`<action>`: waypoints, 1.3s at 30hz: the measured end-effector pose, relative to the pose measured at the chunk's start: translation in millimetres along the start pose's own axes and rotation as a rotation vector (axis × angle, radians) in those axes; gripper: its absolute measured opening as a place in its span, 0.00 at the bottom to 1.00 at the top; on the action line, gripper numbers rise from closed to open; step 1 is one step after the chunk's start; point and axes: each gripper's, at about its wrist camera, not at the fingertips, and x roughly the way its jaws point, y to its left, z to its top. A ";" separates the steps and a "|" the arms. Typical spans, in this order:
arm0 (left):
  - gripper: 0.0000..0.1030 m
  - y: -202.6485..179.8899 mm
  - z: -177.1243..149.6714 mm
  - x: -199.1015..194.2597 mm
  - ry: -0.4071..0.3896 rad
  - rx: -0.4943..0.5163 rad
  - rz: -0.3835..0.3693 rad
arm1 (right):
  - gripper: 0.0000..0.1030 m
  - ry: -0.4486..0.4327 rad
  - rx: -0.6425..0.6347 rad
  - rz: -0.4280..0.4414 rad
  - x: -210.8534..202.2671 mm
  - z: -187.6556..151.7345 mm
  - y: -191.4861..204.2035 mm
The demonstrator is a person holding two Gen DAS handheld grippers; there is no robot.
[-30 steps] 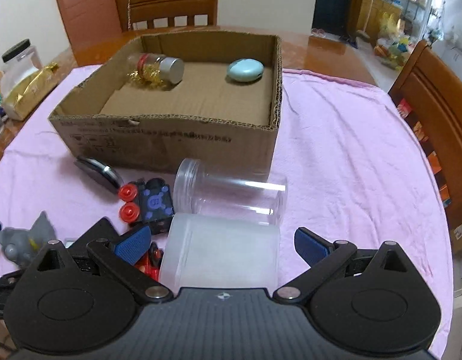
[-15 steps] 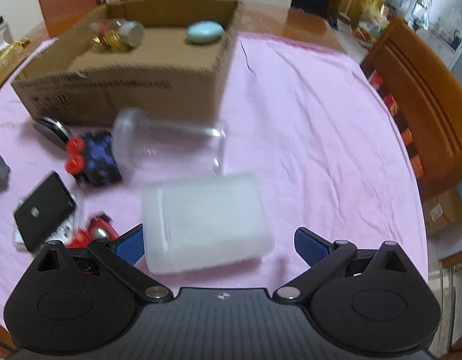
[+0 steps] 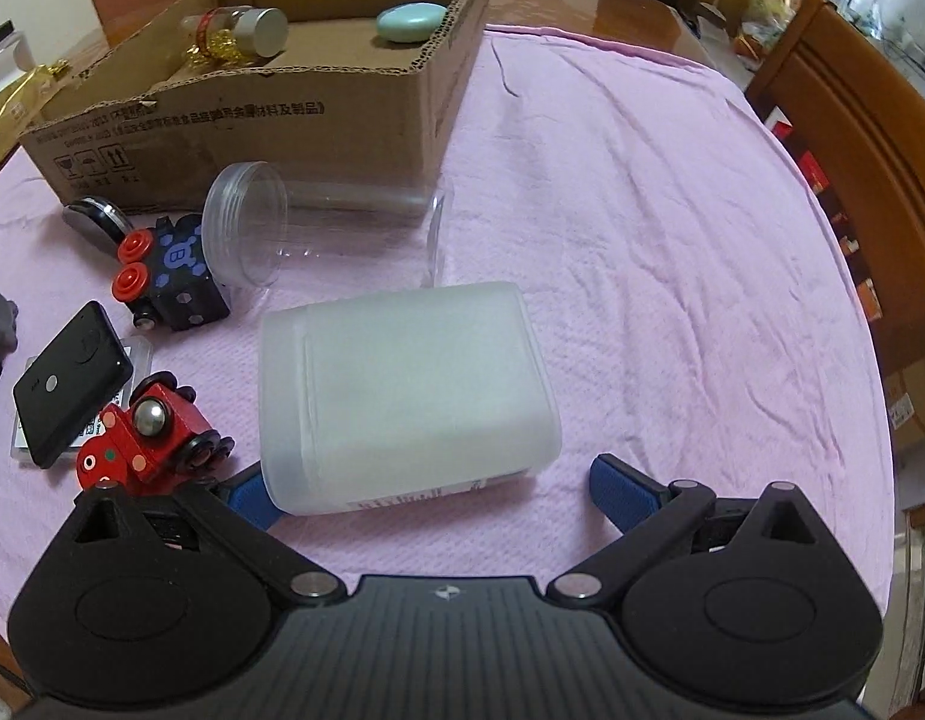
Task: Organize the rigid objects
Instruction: 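Grasp the grey toy figure with the left tool while the right tool grasps the white container, then drop the grey toy into the box with the left tool while the right tool carries the white container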
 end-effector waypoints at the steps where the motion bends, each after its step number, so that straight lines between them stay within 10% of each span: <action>1: 0.71 -1.1 1.0 0.1 -0.001 0.017 -0.008 | 1.00 -0.001 -0.010 0.004 0.5 0.7 0.1; 10: 0.72 -0.7 7.3 3.6 0.027 0.013 -0.042 | 1.00 -0.018 -0.106 0.013 1.8 20.1 7.8; 17: 0.51 5.2 8.4 2.2 0.037 -0.038 -0.077 | 0.88 -0.021 -0.187 0.023 1.2 30.4 21.6; 39: 0.50 10.7 33.2 -40.9 0.046 0.025 -0.118 | 0.84 -0.046 -0.219 0.069 -45.2 39.3 16.7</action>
